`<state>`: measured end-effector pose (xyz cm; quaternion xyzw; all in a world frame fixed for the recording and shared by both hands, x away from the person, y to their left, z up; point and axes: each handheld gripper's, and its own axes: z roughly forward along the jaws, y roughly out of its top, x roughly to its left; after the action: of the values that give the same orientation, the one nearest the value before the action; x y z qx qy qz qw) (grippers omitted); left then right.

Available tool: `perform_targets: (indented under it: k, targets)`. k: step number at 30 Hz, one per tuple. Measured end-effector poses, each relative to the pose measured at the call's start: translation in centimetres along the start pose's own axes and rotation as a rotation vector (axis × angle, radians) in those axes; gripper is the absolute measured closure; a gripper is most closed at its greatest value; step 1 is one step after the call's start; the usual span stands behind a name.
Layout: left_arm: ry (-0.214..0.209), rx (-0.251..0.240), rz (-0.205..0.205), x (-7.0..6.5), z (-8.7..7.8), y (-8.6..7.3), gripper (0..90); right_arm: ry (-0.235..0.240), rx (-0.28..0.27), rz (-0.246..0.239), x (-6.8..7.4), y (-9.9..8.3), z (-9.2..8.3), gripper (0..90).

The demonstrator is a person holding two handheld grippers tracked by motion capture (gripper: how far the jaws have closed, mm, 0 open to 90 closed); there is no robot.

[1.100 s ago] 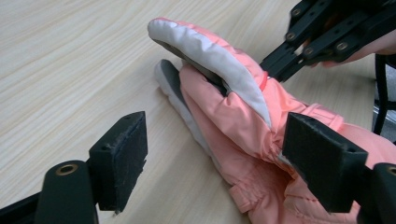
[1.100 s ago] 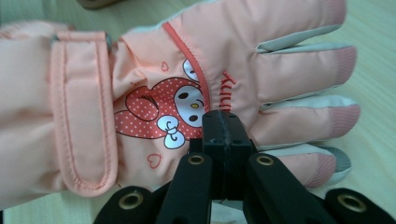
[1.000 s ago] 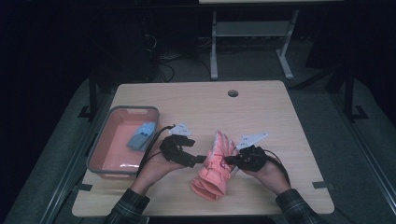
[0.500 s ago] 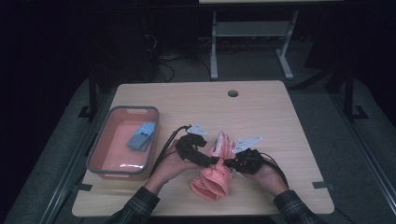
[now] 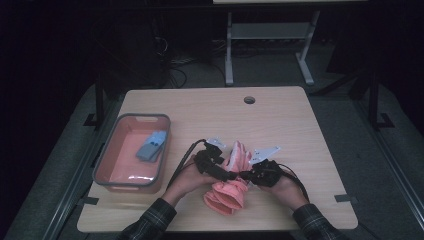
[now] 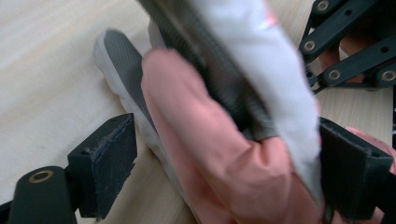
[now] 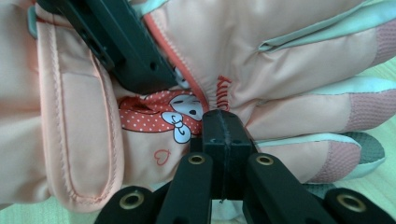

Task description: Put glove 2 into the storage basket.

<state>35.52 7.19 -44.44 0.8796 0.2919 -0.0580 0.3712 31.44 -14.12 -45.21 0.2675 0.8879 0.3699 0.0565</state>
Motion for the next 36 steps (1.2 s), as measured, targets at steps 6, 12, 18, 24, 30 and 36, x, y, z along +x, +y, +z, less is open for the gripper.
perform_targets:
  k: [6,12,18,24,30,36]
  targets:
    - [-0.056,0.015,-0.037,0.8,0.8,-0.6,12.2,-0.003,0.005,-0.008,0.0,0.0,0.1,90.0]
    - [-0.100,0.016,-0.077,1.1,1.3,-0.9,12.2,-0.011,0.007,-0.014,0.2,0.0,0.1,90.0]
    - [-0.176,-0.007,-0.093,1.3,1.5,-1.2,21.7,-0.014,0.007,-0.020,0.2,0.0,0.1,90.0]
    - [-0.197,-0.009,-0.100,1.5,1.5,-1.4,30.6,-0.016,0.007,-0.016,0.3,0.0,0.2,90.0]
    - [-0.197,-0.002,-0.104,1.7,1.3,-1.5,41.7,-0.015,-0.001,-0.011,0.2,0.0,0.1,90.0]
    - [-0.206,0.006,-0.102,1.9,1.0,-1.4,50.1,0.030,-0.045,0.021,-0.5,-0.4,-1.0,78.0]
